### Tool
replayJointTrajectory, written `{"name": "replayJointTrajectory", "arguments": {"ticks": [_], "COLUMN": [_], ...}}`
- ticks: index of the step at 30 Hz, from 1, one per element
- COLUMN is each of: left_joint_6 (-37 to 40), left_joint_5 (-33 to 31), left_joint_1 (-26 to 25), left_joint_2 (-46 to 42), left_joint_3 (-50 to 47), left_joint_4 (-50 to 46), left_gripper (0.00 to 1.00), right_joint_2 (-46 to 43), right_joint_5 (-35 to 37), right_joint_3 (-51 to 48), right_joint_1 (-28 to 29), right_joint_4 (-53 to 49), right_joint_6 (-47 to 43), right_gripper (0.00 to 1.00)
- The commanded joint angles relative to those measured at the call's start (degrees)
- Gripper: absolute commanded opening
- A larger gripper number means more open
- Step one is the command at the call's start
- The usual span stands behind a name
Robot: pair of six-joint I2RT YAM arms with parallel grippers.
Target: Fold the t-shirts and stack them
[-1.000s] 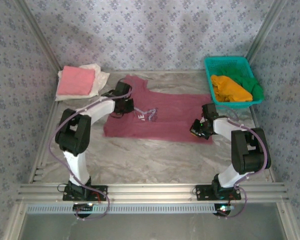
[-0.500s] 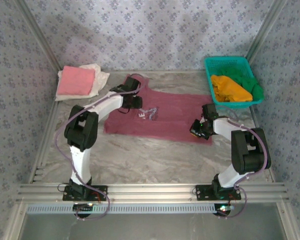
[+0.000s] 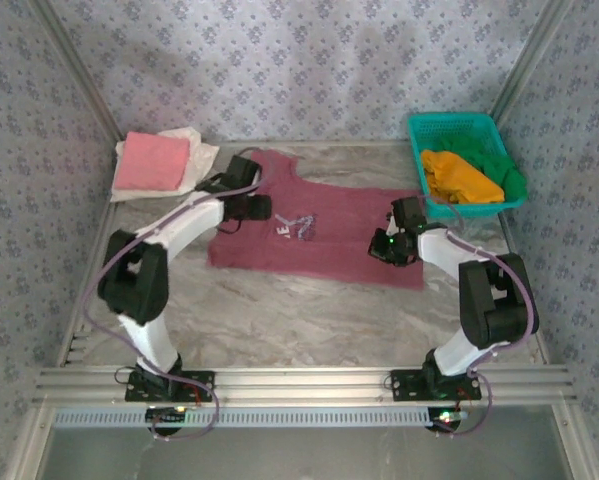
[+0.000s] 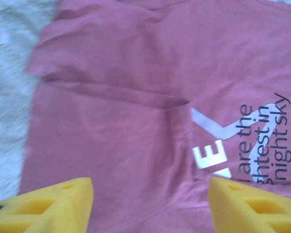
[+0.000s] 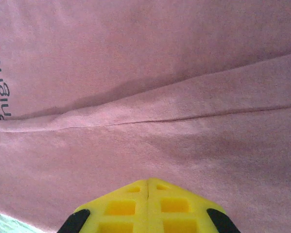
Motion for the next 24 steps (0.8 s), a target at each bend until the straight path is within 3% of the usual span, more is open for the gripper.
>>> {"name": "replayJointTrajectory", "arguments": {"ticks": [1,7,14,18,22,24], "left_joint_6": [1.8,0.4,-0.4,-0.4,-0.7,-0.7], "left_joint_5": [-1.6,-5.2,-6.6,-6.9,-7.6,-8.1], "left_joint_1": [-1.8,-2.0,-2.2,-2.6,-2.7,-3.0], "left_joint_2": [7.5,15.1,18.5,19.3,19.1,18.5], "left_joint_3": [7.9,13.1,13.9,13.6,13.7,13.9], "left_joint_4": [-4.5,-5.1,-3.8,-3.5,-3.8,-3.9], "left_gripper": [0.66,0.62,0.49,0.33,0.08,0.0], "right_joint_2": [1.4,0.2,-0.5,-0.6,-0.5,-0.6], "right_joint_5": [1.0,0.7,0.3,0.2,0.0,0.0], "right_joint_3": [-0.1,-2.1,-2.4,-2.4,-2.5,-2.5], "right_joint_1": [0.2,-0.8,-1.9,-2.1,-2.2,-2.1], "right_joint_4": [-0.9,-0.6,-0.6,-0.6,-0.5,-0.5], "right_joint_6": [0.4,1.0,0.4,0.4,0.6,0.7], "right_gripper": [0.04,0.04,0.04,0.04,0.04,0.04]}}
